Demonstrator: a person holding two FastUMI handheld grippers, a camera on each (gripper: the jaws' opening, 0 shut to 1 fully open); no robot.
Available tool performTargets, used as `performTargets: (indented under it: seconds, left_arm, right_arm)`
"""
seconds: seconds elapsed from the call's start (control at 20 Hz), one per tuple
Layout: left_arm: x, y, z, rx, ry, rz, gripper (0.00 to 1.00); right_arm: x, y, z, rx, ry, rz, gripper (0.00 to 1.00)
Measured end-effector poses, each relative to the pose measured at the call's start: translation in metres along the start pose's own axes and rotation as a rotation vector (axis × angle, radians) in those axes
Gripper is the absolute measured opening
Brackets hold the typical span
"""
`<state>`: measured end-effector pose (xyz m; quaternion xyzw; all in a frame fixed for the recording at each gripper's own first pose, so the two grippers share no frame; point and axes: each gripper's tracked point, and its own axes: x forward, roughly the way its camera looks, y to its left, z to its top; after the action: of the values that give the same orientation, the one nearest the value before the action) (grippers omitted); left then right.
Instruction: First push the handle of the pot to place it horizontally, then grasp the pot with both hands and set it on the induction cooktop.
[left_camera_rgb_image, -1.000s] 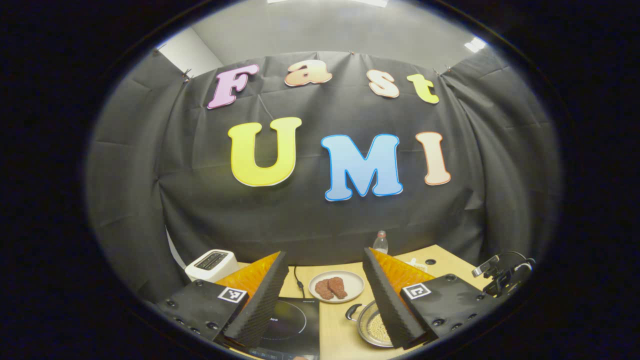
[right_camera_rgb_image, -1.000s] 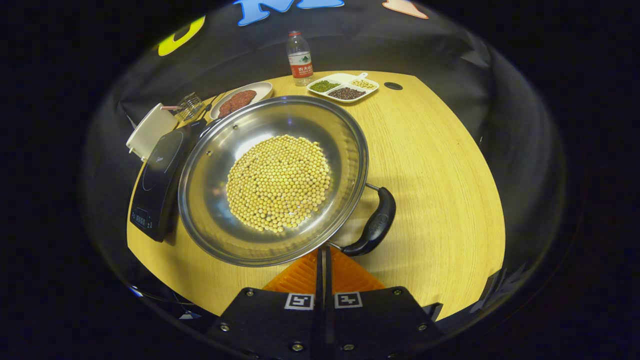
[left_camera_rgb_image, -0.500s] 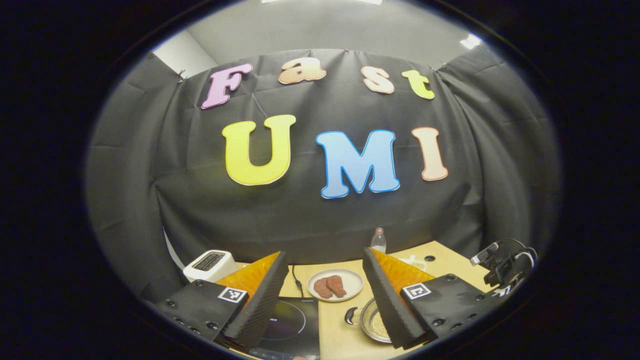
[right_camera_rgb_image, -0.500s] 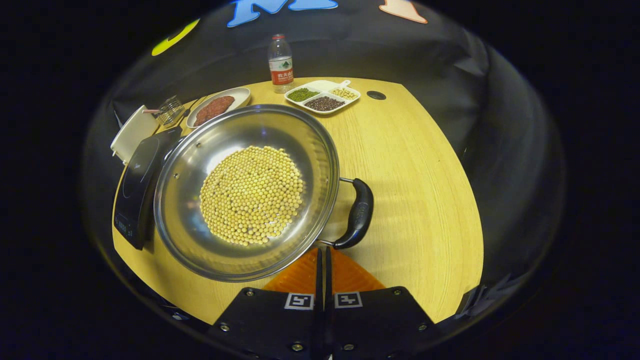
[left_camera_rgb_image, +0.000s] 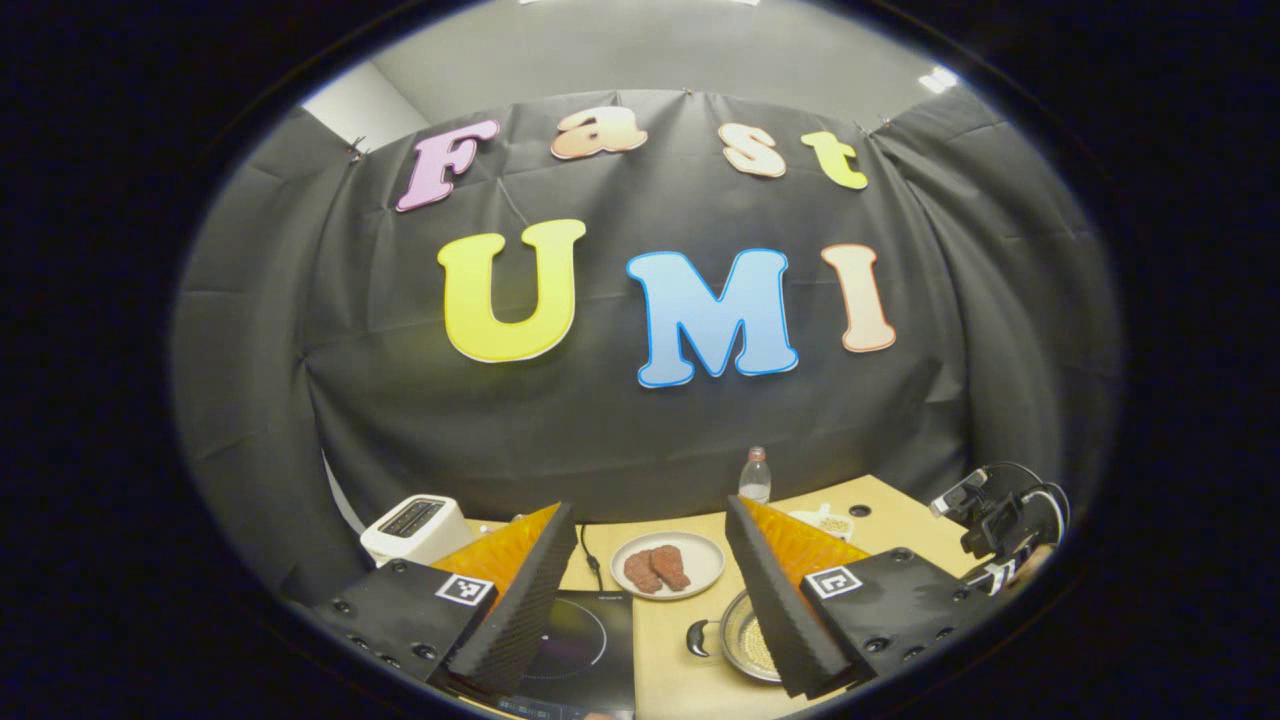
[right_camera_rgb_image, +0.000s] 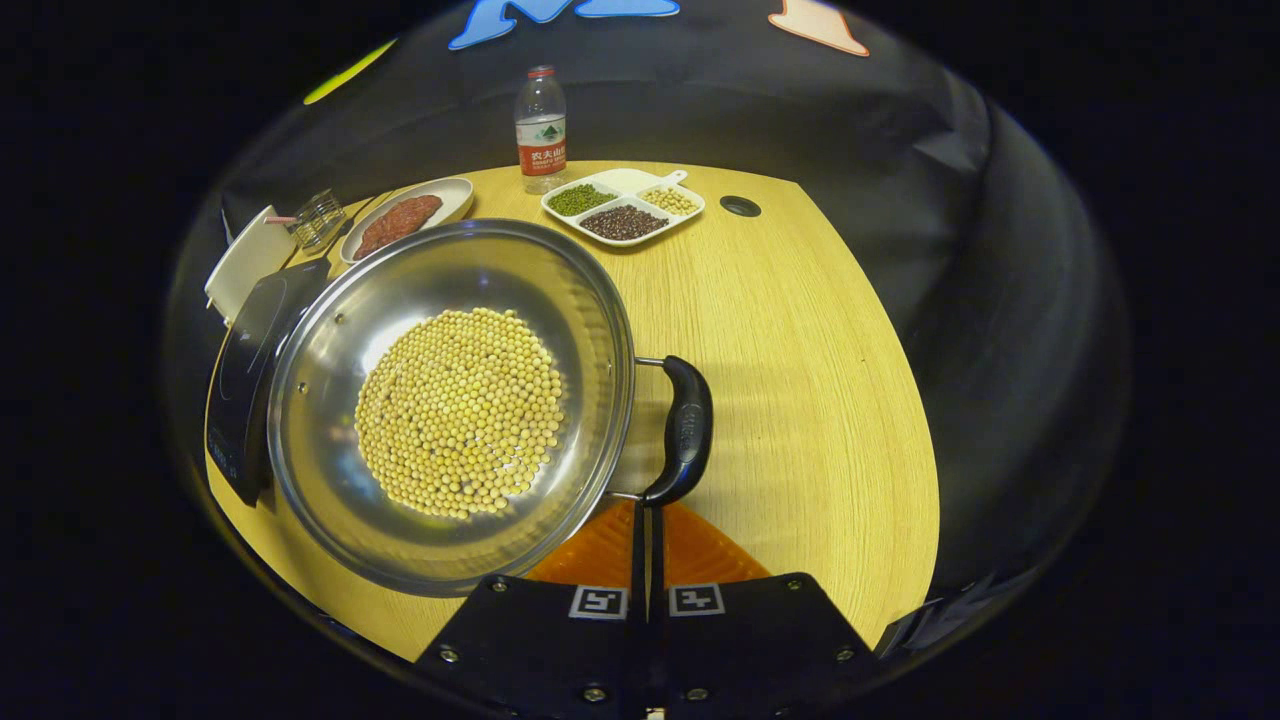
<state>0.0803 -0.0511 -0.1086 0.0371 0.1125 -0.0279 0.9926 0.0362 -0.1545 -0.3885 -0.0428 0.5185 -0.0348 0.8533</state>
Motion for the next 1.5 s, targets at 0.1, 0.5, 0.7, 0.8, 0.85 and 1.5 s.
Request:
performTargets:
  seconds: [0.1, 0.5, 0.7, 0.8, 0.85, 1.5]
  left_arm:
    - [0.001, 0.0, -0.001, 0.003, 0.004, 0.0, 1.0]
    - [-0.017, 0.005, 0.004, -0.027, -0.018, -0.004, 1.0]
    - [-0.03, 0.005, 0.003, -0.057, -0.034, -0.028, 1.0]
    - [-0.037, 0.0, 0.001, -0.077, -0.037, -0.054, 1.0]
    - [-0.041, -0.004, 0.0, -0.085, -0.034, -0.067, 1.0]
    - [-0.001, -0.052, -0.07, -0.113, 0.05, -0.112, 1.0]
  right_arm:
    - [0.006, -0.003, 0.007, -0.001, -0.006, -0.006, 0.01]
    - [-0.008, -0.005, 0.014, 0.042, -0.059, -0.02, 0.01]
    - [-0.053, -0.014, 0.029, 0.089, -0.199, -0.046, 0.01]
    - [-0.078, -0.013, 0.038, 0.121, -0.29, -0.046, 0.01]
    - [-0.09, -0.011, 0.043, 0.132, -0.334, -0.037, 0.01]
    - [-0.121, -0.004, 0.066, 0.124, -0.526, 0.014, 0.98]
